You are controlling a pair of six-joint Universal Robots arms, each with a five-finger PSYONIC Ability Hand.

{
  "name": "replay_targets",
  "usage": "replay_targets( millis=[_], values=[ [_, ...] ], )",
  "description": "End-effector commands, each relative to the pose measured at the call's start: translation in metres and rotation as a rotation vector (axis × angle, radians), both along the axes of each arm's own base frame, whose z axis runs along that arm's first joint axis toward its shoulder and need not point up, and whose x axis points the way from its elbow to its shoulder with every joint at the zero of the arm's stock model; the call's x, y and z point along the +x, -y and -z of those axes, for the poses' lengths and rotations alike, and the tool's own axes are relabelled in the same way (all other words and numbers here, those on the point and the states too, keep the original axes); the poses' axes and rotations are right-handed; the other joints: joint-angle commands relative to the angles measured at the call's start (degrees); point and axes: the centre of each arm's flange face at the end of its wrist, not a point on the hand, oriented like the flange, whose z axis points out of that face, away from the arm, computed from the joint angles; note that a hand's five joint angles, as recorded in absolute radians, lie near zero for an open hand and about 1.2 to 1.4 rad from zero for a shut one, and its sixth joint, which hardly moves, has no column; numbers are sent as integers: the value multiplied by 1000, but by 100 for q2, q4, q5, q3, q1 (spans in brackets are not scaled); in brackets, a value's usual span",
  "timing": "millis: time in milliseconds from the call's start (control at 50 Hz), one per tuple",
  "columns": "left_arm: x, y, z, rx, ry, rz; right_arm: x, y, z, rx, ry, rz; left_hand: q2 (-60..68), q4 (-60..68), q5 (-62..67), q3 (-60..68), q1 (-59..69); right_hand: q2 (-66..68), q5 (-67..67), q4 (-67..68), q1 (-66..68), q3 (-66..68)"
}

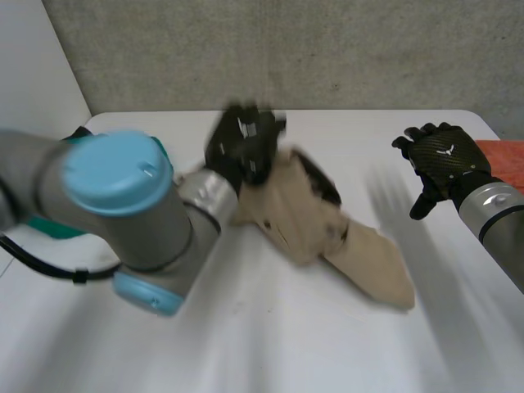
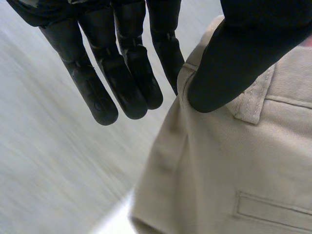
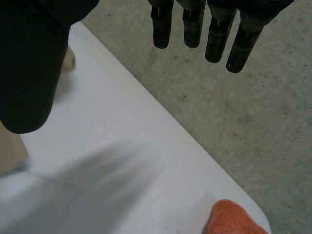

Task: Fold the laundry.

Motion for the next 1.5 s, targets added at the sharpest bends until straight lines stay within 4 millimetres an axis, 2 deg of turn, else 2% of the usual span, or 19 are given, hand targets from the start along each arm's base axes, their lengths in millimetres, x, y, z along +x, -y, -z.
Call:
replay_targets(
  millis=[20, 100, 180, 260, 360, 380, 400, 420, 460, 560, 700, 760, 840, 900, 1000, 1140, 1220, 1440, 1500],
  values=[
    [5, -5, -106, -305, -272, -36, -1, 4, -9, -27, 9, 11, 1163, 1139, 1416, 1202, 1642, -272, -394, -347, -168, -224],
    [-1, -8, -124, -343, -321, -34, -2, 6, -12, -38, 14, 27, 1163, 1139, 1416, 1202, 1642, -272, -394, -347, -168, -224],
    [-15, -5, -113, -330, -318, -18, -3, 7, -13, -41, 13, 49, 1163, 1139, 1416, 1202, 1642, -272, -394, -347, -168, -224],
    [-38, -11, -80, -271, -276, 35, -4, 8, -15, -45, 15, 56, 1163, 1139, 1416, 1202, 1642, -272, -394, -347, -168, -224],
    [-77, -40, -9, -126, -193, 177, -6, 10, -15, -50, 14, 62, 1163, 1139, 1416, 1202, 1642, -272, -394, -347, -168, -224],
    [-81, -44, -1, -103, -188, 195, -7, 11, -16, -53, 16, 70, 599, 575, 852, 638, 1078, -272, -394, -347, -168, -224],
    [-84, -47, 8, -78, -182, 214, -9, 13, -17, -54, 16, 78, -789, -813, -536, -750, -309, -272, -394, -347, -168, -224],
    [-90, -55, 24, -27, -166, 252, -12, 14, -17, -54, 15, 88, -3267, -3292, -3015, -3228, -2788, -272, -394, -347, -168, -224],
    [-92, -60, 35, 12, -151, 277, -16, 16, -17, -53, 14, 102, -5284, -5308, -5032, -5245, -4805, -272, -394, -347, -168, -224],
    [-91, -60, 31, 26, -159, 265, -17, 16, -14, -42, 13, 96, -5816, -5840, -5563, -5777, -5336, -272, -394, -347, -168, -224],
    [-54, -36, -13, -14, -218, 77, -18, 7, -17, 21, 0, 51, -5715, -5739, -5462, -5676, -5235, -272, -394, -347, -168, -224],
    [-27, -33, -34, -17, -224, 4, -15, -7, -20, 93, 1, 3, -5547, -5571, -5295, -5508, -5068, -272, -394, -347, -168, -224],
    [-1, -40, -38, 25, -179, -39, -10, -37, -18, 279, 0, -84, -5379, -5403, -5126, -5340, -4899, -272, -394, -347, -168, -224],
    [21, -49, -29, 96, -111, -68, -7, -57, -13, 420, -3, -128, -4355, -4379, -4102, -4316, -3876, -98, -220, -173, 6, -50],
    [58, -68, 11, 269, 52, -119, -4, -84, -10, 542, -2, -184, -3144, -3168, -2891, -3105, -2664, 929, 808, 854, 1034, 978],
    [89, -88, 59, 445, 210, -167, 2, -102, -2, 584, -17, -258, -2520, -2544, -2267, -2481, -2040, 2024, 1902, 1949, 2128, 2072],
    [100, -90, 72, 515, 225, -199, 6, -112, 4, 607, -31, -283, -2519, -2543, -2266, -2480, -2039, 2175, 2053, 2100, 2279, 2223],
    [98, -89, 86, 627, 147, -173, 11, -123, -8, 510, -25, -303, -2872, -2896, -2619, -2833, -2392, 2360, 2239, 2285, 2465, 2409],
    [93, -86, 100, 665, 164, -150, 13, -132, -5, 528, -36, -315, -3107, -3131, -2854, -3068, -2628, 2177, 2055, 2102, 2281, 2225]
  ],
)
